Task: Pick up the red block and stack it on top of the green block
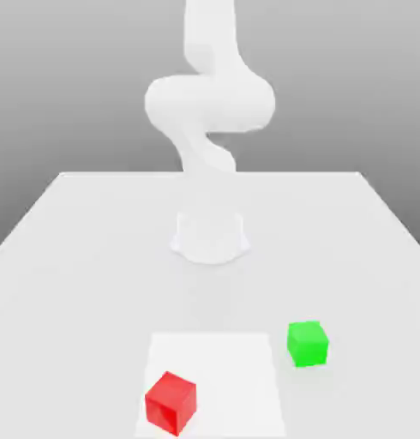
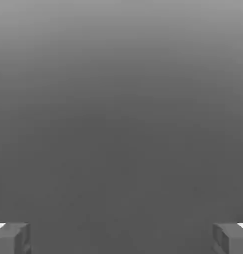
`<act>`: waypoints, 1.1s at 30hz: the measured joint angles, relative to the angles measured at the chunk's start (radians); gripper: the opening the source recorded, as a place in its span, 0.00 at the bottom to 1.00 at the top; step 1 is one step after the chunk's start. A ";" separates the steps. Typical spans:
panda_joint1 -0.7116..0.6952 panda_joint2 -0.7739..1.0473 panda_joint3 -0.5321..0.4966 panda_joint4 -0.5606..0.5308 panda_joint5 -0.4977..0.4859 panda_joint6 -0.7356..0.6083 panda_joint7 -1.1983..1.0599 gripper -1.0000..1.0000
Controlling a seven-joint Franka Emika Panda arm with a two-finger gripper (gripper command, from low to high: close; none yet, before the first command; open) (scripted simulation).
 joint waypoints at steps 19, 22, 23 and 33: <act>-0.132 0.695 0.041 -0.141 -0.057 0.274 0.320 0.50; -0.137 0.802 0.037 -0.164 -0.041 0.318 0.352 0.50; -0.139 0.838 0.038 -0.171 -0.031 0.332 0.360 0.50; -0.129 1.077 0.020 -0.157 -0.035 0.508 0.389 0.00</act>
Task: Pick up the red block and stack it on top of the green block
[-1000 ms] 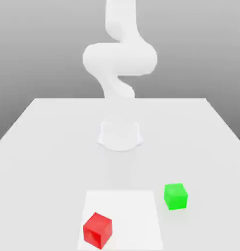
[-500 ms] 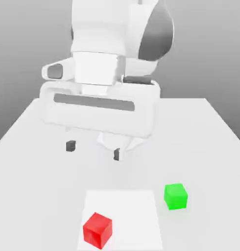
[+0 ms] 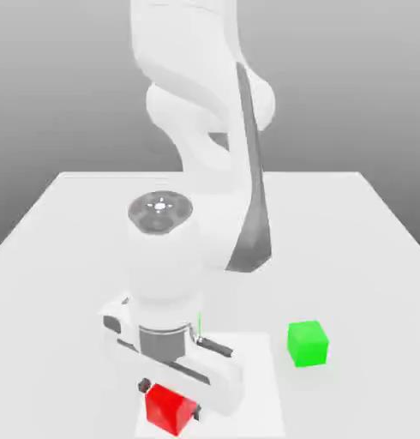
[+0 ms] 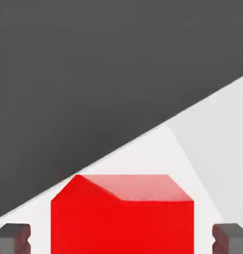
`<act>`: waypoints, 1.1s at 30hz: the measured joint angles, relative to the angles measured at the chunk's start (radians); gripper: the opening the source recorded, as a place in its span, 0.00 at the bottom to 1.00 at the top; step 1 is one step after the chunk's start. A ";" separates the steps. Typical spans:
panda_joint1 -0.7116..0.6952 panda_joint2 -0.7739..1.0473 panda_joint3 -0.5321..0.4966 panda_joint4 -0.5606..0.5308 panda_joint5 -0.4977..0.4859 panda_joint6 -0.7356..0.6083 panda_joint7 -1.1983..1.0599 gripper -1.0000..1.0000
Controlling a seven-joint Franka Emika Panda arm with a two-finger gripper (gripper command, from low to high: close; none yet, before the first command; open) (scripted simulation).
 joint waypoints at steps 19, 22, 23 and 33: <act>0.225 -0.390 0.149 -0.196 0.157 -0.175 0.420 0.00; 0.272 -0.447 0.186 -0.251 0.162 -0.178 0.586 0.00; 0.282 -0.464 0.201 -0.270 0.160 -0.178 0.643 0.00; 0.274 -0.397 0.279 -0.326 0.040 -0.065 0.929 0.00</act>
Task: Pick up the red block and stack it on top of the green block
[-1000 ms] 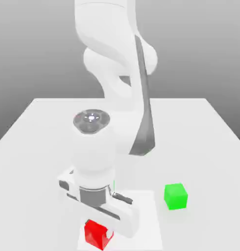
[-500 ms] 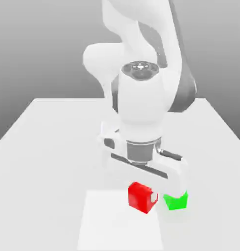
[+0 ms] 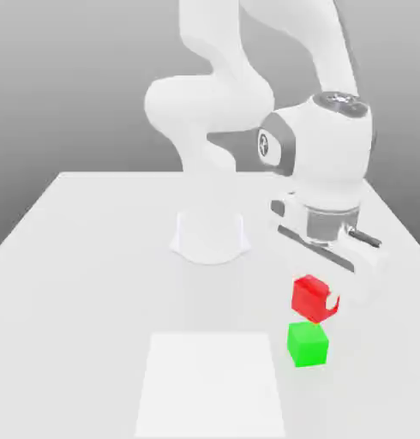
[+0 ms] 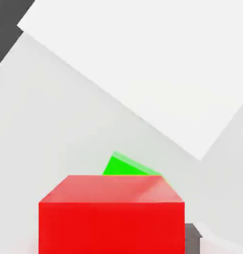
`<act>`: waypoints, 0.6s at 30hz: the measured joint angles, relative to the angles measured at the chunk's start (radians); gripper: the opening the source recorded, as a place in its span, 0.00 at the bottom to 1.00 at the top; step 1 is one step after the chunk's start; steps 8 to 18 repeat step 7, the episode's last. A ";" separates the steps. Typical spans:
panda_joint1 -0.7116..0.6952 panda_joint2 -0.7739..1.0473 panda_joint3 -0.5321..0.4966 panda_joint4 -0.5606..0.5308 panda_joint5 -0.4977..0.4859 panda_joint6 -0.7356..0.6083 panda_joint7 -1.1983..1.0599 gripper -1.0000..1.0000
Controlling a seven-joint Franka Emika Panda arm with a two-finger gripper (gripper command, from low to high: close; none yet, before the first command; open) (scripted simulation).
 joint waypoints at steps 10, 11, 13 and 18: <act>0.007 0.115 -0.029 0.001 -0.106 0.106 0.076 1.00; 0.007 0.115 -0.029 0.001 -0.106 0.106 0.076 1.00; 0.007 0.115 -0.029 0.001 -0.106 0.106 0.076 1.00; 0.007 0.115 -0.029 0.001 -0.106 0.106 0.076 1.00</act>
